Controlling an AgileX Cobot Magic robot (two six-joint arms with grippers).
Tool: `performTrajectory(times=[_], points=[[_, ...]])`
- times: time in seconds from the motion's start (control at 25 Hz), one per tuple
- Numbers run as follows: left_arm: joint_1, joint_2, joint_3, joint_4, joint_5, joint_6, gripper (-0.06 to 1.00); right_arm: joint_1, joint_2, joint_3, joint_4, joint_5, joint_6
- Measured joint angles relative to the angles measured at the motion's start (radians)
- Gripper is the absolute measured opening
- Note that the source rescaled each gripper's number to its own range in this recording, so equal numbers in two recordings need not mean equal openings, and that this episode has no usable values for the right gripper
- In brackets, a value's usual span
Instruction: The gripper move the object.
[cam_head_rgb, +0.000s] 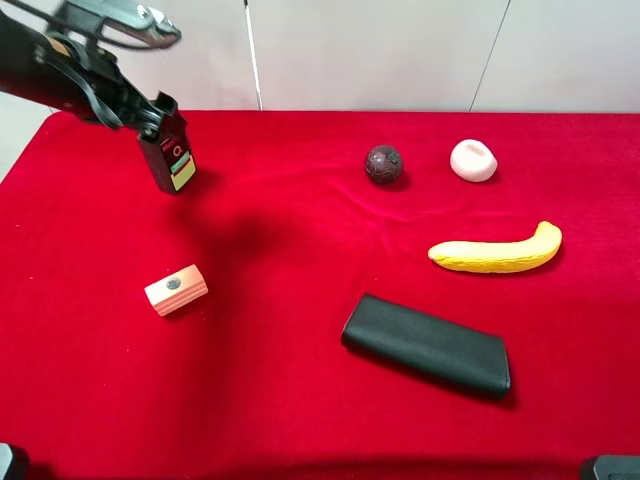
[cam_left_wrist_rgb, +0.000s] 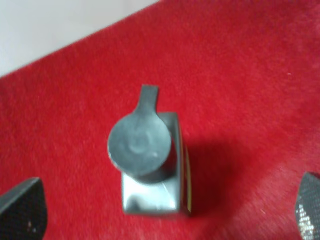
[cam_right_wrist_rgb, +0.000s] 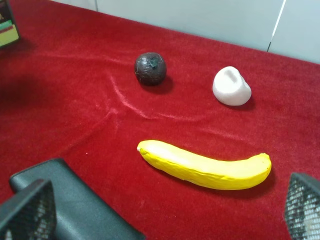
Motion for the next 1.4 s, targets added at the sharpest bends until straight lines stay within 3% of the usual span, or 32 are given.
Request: performTrajectory(times=[0.8,0.96,1.4], points=[[0.000,-0.485,0.004,-0.001,0.833,-0.112,1.00,0.000,0.000,0.000,0.000,0.001,0.000],[0.000,-0.561,0.077,-0.002,0.885,-0.120,1.00,0.000,0.000,0.000,0.000,0.001,0.000],[0.000,-0.903,0.306,-0.002,0.898,-0.129,1.00,0.000,0.000,0.000,0.000,0.000,0.000]])
